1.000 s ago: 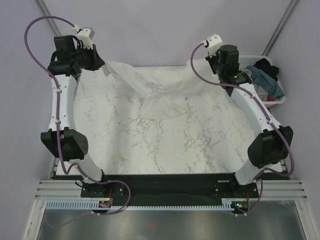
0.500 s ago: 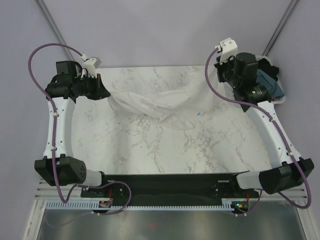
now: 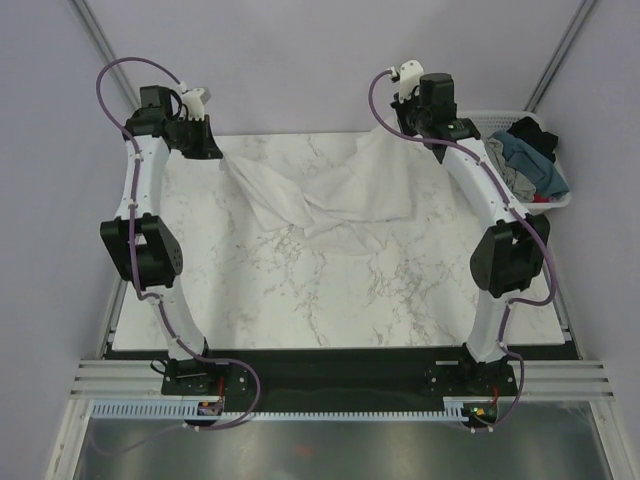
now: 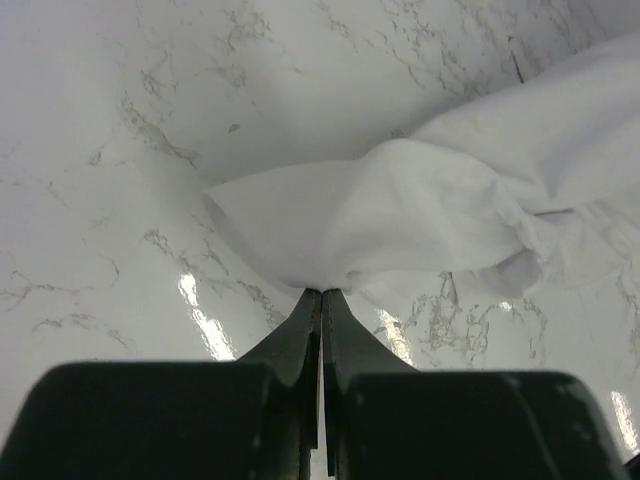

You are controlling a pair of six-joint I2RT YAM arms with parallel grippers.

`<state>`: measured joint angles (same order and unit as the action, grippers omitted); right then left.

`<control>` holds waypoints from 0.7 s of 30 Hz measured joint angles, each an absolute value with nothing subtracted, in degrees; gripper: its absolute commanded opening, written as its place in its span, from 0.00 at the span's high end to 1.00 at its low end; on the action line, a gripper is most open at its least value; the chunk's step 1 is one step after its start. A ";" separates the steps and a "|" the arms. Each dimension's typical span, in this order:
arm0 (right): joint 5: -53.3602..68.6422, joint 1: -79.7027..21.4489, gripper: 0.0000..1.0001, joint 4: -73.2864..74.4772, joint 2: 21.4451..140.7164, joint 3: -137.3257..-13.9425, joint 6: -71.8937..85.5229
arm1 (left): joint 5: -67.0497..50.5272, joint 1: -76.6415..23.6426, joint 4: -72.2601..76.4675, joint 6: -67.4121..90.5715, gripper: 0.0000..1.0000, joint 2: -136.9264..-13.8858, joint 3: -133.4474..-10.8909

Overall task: Fold and stack the t-shirts
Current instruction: Flatten the tshirt out

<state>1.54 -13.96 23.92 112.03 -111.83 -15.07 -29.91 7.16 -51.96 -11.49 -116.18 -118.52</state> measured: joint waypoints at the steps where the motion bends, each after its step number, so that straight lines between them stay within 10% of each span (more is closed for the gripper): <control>1: 1.56 -13.87 1.00 23.90 112.14 -112.25 -15.29 | -29.93 7.16 -51.86 -11.57 0.98 -115.24 -118.45; 6: 2.98 -13.65 1.00 23.16 104.62 -104.88 -15.59 | -32.64 6.94 -53.21 -12.47 0.97 -103.46 -107.24; 10: 5.39 -13.74 1.00 24.84 94.52 -93.56 -13.30 | -36.58 6.55 -60.55 -14.15 0.59 -94.94 -97.03; 15: 8.27 -14.55 1.00 25.50 89.47 -84.95 -9.76 | -39.20 6.24 -71.31 -15.03 0.50 -99.50 -95.22; 16: 8.56 -14.76 1.00 25.82 90.13 -84.84 -9.32 | -38.76 6.33 -72.05 -15.00 0.20 -101.71 -95.72; 17: 8.93 -14.85 1.00 25.82 91.00 -84.90 -9.06 | -37.58 6.39 -72.25 -15.16 0.11 -103.63 -96.75; 21: 9.23 -14.90 1.00 26.22 94.61 -86.28 -8.78 | -33.26 6.55 -71.70 -14.50 0.12 -110.48 -102.94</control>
<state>9.23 -14.90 26.22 94.61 -86.28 -8.78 -33.26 6.55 -71.70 -14.50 -110.48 -102.94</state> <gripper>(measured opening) 0.010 0.888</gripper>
